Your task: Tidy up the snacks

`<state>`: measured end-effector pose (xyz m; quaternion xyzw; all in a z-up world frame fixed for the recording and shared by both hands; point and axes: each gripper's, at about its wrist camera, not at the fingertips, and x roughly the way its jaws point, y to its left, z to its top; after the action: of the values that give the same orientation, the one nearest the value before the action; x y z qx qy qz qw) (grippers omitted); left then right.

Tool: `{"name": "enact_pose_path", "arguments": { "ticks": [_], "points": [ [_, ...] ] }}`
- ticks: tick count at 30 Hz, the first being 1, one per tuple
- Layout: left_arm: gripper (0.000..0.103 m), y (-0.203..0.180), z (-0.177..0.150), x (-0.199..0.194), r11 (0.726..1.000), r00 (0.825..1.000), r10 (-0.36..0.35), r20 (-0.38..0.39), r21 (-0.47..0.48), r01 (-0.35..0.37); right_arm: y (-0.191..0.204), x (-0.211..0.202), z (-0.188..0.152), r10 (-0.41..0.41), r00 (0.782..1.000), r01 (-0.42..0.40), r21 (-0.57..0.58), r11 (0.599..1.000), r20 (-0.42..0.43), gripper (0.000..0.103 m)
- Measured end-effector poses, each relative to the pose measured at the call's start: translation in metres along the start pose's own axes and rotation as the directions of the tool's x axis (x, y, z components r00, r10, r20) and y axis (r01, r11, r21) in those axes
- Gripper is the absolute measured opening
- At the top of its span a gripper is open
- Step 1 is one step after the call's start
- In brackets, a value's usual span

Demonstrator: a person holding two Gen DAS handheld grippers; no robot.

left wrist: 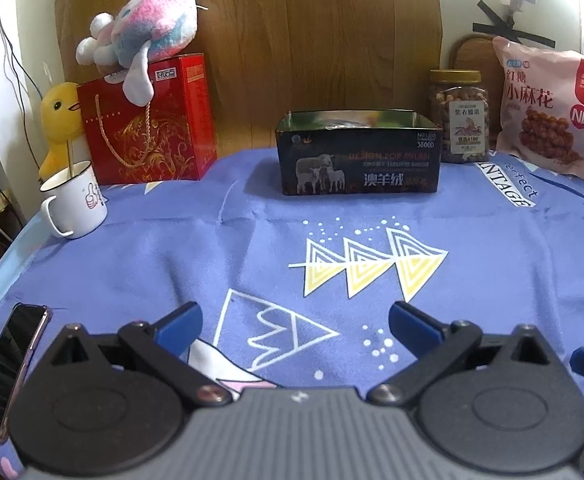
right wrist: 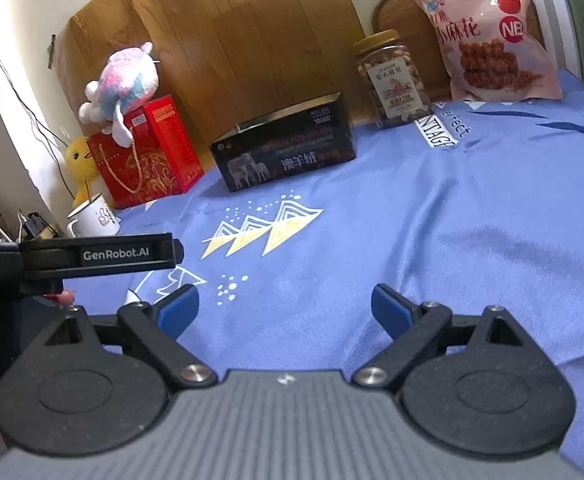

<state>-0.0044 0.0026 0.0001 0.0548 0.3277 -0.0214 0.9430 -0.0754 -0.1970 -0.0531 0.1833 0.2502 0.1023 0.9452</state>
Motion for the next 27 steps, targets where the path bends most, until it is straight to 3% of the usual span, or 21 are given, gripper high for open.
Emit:
{"name": "enact_pose_path", "arguments": {
  "ticks": [13,19,23,27],
  "points": [
    [0.103,0.001,0.007,0.009,0.999,0.999,-0.039,0.023,0.0,0.039,-0.009,0.009,0.013,-0.053,0.999,0.053,-0.024,0.998,0.0,0.095],
    [0.103,0.002,0.016,0.004,1.0,0.998,-0.019,0.065,0.012,0.018,-0.019,0.013,0.035,-0.074,0.997,0.074,-0.079,0.994,0.005,0.095],
    [0.103,0.004,0.031,0.012,0.997,0.997,-0.074,0.011,-0.014,0.074,-0.024,0.02,0.056,-0.032,0.999,0.03,-0.058,0.998,-0.026,0.095],
    [0.103,0.007,0.038,0.018,0.999,0.999,-0.037,-0.013,-0.024,0.037,-0.021,0.017,0.066,-0.024,1.0,0.023,-0.055,0.998,-0.02,0.095]
  ]
}}
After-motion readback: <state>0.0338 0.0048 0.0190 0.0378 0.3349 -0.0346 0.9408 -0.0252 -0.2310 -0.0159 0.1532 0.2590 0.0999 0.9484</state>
